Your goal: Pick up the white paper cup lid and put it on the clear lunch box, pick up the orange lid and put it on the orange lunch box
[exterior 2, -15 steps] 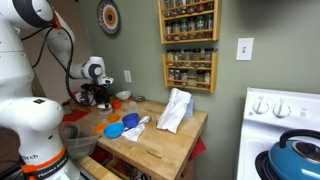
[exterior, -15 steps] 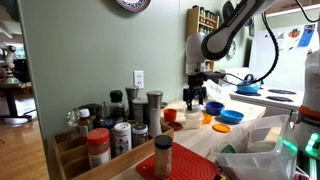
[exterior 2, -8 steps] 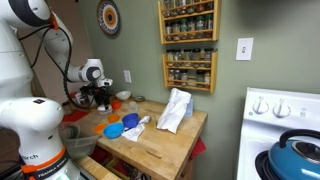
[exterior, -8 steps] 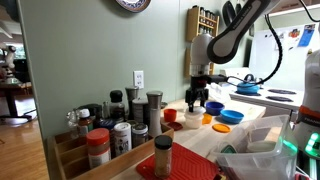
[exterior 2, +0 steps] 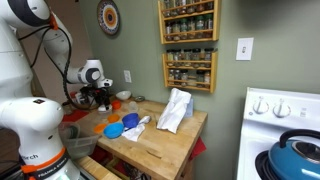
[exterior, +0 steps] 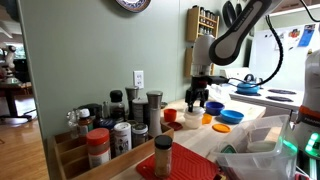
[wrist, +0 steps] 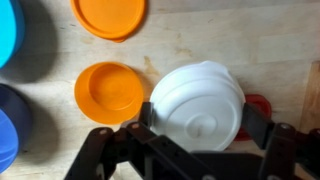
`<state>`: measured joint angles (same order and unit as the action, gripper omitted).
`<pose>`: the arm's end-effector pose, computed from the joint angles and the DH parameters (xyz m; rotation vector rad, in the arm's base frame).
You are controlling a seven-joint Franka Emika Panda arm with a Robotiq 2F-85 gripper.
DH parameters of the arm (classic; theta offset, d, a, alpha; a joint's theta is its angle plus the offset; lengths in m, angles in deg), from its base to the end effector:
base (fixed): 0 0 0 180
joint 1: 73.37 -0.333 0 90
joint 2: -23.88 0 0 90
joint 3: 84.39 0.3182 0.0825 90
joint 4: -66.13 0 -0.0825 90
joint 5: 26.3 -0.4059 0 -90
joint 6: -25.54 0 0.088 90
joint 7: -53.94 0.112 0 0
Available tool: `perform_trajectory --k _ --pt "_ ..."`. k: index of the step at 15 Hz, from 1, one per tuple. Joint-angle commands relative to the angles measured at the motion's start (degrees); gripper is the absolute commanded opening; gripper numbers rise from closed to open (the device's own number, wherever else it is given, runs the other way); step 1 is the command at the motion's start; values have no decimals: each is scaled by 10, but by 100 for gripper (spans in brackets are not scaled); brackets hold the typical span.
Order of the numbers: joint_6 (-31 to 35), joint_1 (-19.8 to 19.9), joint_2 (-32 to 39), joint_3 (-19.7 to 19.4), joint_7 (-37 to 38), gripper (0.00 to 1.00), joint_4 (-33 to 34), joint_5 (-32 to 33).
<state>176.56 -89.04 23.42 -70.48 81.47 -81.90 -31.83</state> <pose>0.4027 0.2259 0.2468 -3.0701 0.0725 -0.0462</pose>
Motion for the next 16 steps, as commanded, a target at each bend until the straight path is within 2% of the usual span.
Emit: perform_trajectory --k 1,16 --pt "15 5 -25 3 -7 65 -29 -6" --pt "30 3 -30 6 -24 65 -37 -23"
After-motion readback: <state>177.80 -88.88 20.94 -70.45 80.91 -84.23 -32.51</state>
